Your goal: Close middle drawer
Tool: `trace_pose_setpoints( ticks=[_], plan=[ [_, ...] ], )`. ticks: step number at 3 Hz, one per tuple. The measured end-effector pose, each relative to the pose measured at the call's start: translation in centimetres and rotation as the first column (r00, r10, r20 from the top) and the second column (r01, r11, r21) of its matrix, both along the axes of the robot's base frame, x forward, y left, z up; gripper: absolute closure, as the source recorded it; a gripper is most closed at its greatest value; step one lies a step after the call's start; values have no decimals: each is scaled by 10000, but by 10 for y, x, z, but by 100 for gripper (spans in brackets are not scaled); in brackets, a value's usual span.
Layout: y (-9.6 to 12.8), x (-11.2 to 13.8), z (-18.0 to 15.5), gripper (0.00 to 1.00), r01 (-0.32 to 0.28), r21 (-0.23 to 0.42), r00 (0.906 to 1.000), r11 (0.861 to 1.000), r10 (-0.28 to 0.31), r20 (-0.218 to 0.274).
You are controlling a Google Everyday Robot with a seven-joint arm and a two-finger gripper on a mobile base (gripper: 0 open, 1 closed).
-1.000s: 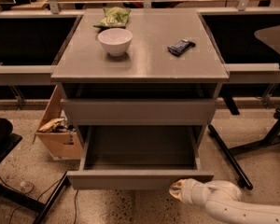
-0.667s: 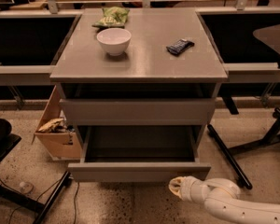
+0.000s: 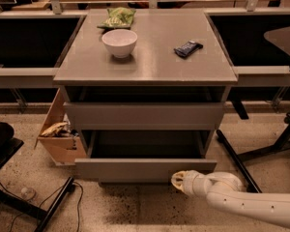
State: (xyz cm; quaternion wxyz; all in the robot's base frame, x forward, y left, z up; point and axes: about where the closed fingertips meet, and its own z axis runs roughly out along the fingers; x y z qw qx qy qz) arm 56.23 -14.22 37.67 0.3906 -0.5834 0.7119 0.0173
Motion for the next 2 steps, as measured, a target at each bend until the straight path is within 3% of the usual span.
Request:
trace_pose_setpoints(
  ticks=[1, 2],
  plan=[
    [6, 35, 15, 100, -107, -83, 9994, 9999, 110, 338],
    [6, 34, 15, 100, -107, -82, 9994, 9999, 110, 339]
  ],
)
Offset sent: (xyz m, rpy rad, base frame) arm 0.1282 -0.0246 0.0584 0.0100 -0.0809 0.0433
